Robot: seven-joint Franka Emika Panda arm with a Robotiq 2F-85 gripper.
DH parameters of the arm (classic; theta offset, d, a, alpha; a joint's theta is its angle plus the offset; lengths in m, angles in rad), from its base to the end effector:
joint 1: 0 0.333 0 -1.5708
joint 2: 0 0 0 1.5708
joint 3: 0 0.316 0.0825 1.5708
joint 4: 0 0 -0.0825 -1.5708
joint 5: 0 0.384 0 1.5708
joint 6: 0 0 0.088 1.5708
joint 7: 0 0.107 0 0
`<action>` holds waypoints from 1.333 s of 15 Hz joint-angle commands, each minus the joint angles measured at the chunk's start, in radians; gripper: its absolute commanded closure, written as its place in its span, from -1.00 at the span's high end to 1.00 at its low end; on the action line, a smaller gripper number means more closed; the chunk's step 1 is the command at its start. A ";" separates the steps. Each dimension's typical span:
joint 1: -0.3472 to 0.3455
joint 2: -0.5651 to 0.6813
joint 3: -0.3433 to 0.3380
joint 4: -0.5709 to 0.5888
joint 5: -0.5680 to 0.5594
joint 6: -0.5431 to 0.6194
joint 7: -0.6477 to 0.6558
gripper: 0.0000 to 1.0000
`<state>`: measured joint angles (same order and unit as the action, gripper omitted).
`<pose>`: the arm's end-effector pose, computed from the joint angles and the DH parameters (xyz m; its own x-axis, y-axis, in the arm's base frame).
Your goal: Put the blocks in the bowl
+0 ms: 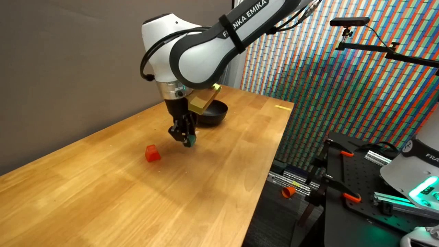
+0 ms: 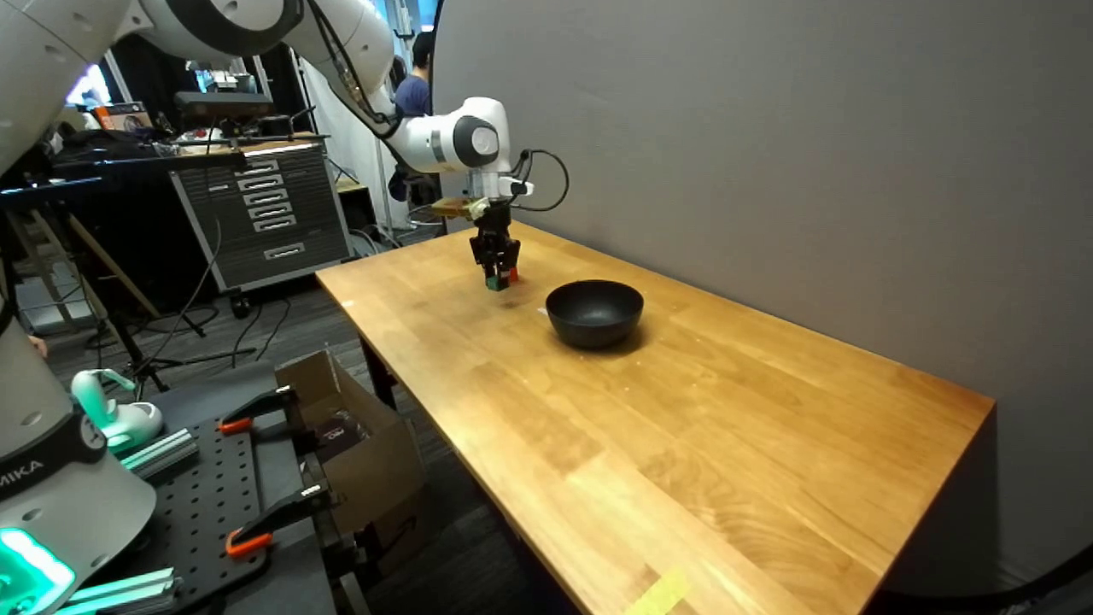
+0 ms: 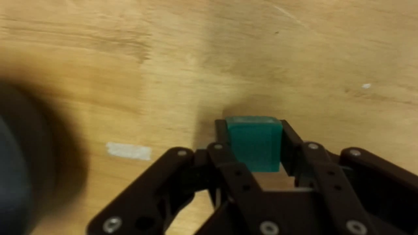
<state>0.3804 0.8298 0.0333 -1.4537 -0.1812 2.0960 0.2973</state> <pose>0.6462 0.2701 0.1759 0.9689 0.1975 -0.1489 0.2211 -0.9616 0.1629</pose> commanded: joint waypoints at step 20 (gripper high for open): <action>-0.073 0.141 -0.001 0.299 -0.022 -0.234 0.005 1.00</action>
<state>0.2948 0.8853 -0.0159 -1.2809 -0.2538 1.8997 0.3607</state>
